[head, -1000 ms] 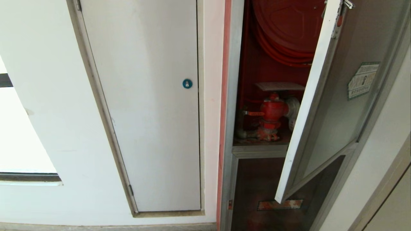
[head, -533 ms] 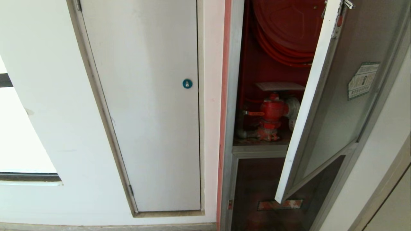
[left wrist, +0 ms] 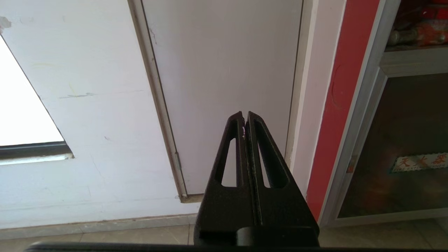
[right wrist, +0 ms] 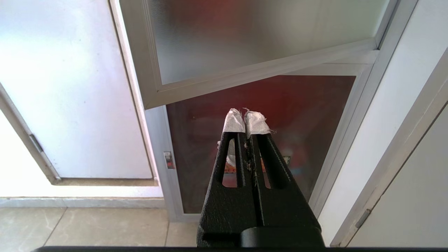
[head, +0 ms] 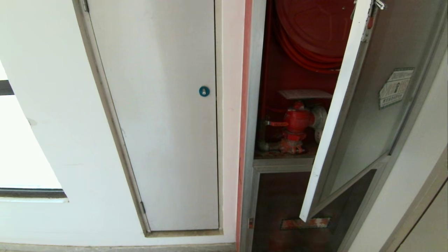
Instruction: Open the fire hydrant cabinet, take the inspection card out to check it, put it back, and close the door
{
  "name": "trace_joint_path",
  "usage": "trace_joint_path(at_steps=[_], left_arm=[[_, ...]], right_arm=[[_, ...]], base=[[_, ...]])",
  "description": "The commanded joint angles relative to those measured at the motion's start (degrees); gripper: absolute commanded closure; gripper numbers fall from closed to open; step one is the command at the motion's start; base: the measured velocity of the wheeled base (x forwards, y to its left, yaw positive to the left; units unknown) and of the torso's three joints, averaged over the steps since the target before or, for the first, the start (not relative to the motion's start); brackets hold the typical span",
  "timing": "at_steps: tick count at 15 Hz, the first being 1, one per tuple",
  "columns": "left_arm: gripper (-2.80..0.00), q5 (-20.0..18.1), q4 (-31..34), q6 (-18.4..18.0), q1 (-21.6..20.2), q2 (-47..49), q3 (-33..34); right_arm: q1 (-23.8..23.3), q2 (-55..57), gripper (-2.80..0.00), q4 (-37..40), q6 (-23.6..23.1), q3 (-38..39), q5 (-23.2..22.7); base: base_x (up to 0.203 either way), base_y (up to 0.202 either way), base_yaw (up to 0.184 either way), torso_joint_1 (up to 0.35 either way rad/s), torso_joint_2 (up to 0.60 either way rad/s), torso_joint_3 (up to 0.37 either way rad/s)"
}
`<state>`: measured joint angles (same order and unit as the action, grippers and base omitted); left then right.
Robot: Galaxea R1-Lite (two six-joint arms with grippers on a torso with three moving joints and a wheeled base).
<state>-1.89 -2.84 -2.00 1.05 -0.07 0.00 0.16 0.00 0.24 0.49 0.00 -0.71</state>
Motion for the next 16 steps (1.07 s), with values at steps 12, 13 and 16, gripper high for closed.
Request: trace_joint_path(at_steps=[12, 13, 16], left_arm=[[0.00, 0.0, -0.1, 0.0, 0.0, 0.0, 1.3], [0.00, 0.0, -0.1, 0.0, 0.0, 0.0, 1.3], [0.00, 0.0, -0.1, 0.0, 0.0, 0.0, 1.2]], right_arm=[[0.3, 39.3, 0.00, -0.1, 1.3, -27.6, -19.1], [1.1, 44.9, 0.00, -0.5, -0.8, -29.8, -20.7], [9.0, 58.3, 0.00, -8.2, -4.8, -33.4, -21.3]], base=[[0.000, 0.000, 0.000, 0.000, 0.00, 0.000], [0.000, 0.000, 0.000, 0.000, 0.00, 0.000], [0.000, 0.000, 0.000, 0.000, 0.00, 0.000]])
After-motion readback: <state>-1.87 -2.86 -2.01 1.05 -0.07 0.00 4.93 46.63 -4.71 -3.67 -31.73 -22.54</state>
